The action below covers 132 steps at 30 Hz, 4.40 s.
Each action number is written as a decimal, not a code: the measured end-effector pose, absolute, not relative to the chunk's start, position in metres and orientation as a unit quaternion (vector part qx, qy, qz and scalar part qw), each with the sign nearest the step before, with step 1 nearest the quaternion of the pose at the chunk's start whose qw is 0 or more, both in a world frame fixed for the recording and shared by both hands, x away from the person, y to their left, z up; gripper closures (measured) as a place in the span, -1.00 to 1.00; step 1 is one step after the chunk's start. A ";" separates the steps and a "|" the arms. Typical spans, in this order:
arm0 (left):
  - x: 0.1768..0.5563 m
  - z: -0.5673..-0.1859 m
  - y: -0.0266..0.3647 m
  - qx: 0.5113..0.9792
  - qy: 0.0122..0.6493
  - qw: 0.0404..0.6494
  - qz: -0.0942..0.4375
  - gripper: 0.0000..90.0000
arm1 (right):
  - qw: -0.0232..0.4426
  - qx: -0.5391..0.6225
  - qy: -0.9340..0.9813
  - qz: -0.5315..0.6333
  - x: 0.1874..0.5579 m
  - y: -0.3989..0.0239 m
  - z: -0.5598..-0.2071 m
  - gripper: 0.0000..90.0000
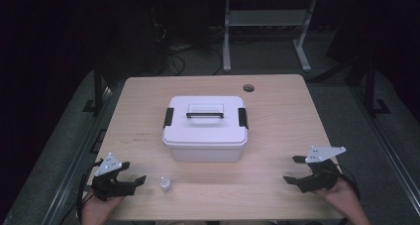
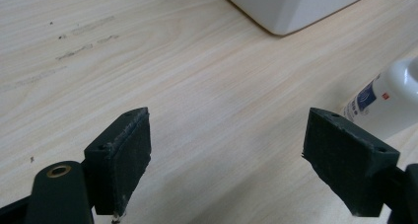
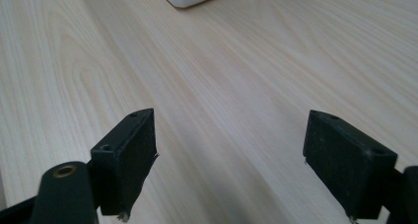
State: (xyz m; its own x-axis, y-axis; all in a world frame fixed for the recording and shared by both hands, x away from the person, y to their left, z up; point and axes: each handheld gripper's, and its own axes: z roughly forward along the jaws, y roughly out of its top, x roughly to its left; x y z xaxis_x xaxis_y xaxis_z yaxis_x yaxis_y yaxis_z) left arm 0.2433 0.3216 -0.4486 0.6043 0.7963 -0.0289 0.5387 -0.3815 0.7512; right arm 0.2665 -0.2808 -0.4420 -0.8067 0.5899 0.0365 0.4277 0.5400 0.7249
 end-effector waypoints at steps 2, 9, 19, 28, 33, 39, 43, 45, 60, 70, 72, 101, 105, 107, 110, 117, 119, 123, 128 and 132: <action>0.244 -0.449 0.322 0.810 0.415 0.379 0.167 -0.59 | 0.104 0.289 0.873 0.378 0.270 -0.283 -0.439 -0.56; 0.240 -0.448 0.325 0.804 0.413 0.398 0.157 -0.58 | 0.090 0.262 0.888 0.367 0.293 -0.285 -0.406 -0.56; 0.242 -0.449 0.328 0.805 0.412 0.398 0.151 -0.58 | 0.084 0.239 0.902 0.348 0.316 -0.274 -0.379 -0.55; 0.243 -0.448 0.328 0.806 0.411 0.399 0.152 -0.58 | 0.075 0.236 0.906 0.342 0.330 -0.273 -0.373 -0.55; 0.243 -0.448 0.328 0.807 0.410 0.396 0.153 -0.58 | 0.074 0.225 0.910 0.339 0.335 -0.267 -0.363 -0.55; 0.244 -0.448 0.328 0.808 0.409 0.396 0.151 -0.58 | 0.074 0.208 0.917 0.333 0.340 -0.258 -0.346 -0.54; 0.244 -0.449 0.328 0.810 0.407 0.395 0.151 -0.58 | 0.075 0.193 0.922 0.329 0.343 -0.250 -0.334 -0.53; 0.244 -0.450 0.327 0.810 0.408 0.393 0.150 -0.58 | 0.076 0.186 0.923 0.328 0.346 -0.245 -0.327 -0.53; 0.246 -0.450 0.328 0.809 0.410 0.394 0.148 -0.58 | 0.084 0.137 0.936 0.314 0.367 -0.195 -0.286 -0.50; 0.246 -0.450 0.328 0.805 0.413 0.399 0.152 -0.58 | 0.080 0.102 0.943 0.306 0.378 -0.155 -0.274 -0.46; 0.246 -0.449 0.328 0.805 0.412 0.399 0.152 -0.58 | 0.078 0.100 0.943 0.306 0.381 -0.150 -0.273 -0.44; 0.247 -0.449 0.330 0.807 0.406 0.403 0.145 -0.51 | 0.068 0.020 0.954 0.292 0.401 -0.071 -0.269 0.19; 0.248 -0.448 0.329 0.808 0.403 0.405 0.144 -0.51 | 0.066 0.007 0.956 0.286 0.403 -0.059 -0.270 0.35; 0.248 -0.448 0.329 0.808 0.403 0.405 0.143 -0.51 | 0.064 0.002 0.957 0.283 0.404 -0.054 -0.271 0.43; 0.248 -0.449 0.329 0.809 0.403 0.405 0.143 -0.51 | 0.058 -0.006 0.958 0.281 0.406 -0.046 -0.273 0.52; 0.247 -0.447 0.333 0.800 0.411 0.411 0.152 -0.53 | 0.054 -0.011 0.963 0.264 0.415 -0.033 -0.278 0.63; 0.247 -0.447 0.333 0.800 0.411 0.411 0.150 -0.53 | 0.053 -0.012 0.965 0.256 0.417 -0.028 -0.279 0.65; 0.247 -0.448 0.333 0.802 0.410 0.409 0.149 -0.53 | 0.054 -0.015 0.967 0.248 0.422 -0.021 -0.279 0.70; 0.247 -0.448 0.333 0.800 0.411 0.411 0.149 -0.52 | 0.046 -0.012 0.968 0.248 0.429 -0.016 -0.285 0.73; 0.248 -0.448 0.333 0.800 0.411 0.411 0.148 -0.52 | 0.042 -0.007 0.968 0.248 0.434 -0.015 -0.290 0.77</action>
State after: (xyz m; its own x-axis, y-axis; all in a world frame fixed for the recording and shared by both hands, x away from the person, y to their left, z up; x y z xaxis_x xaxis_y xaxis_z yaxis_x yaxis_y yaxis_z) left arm 0.2475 0.3332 -0.4478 0.6184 0.7794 -0.1004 0.5357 -0.3246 0.7795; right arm 0.4343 -0.0145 -0.2901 -0.9965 0.0074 -0.0838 -0.0337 0.8773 0.4787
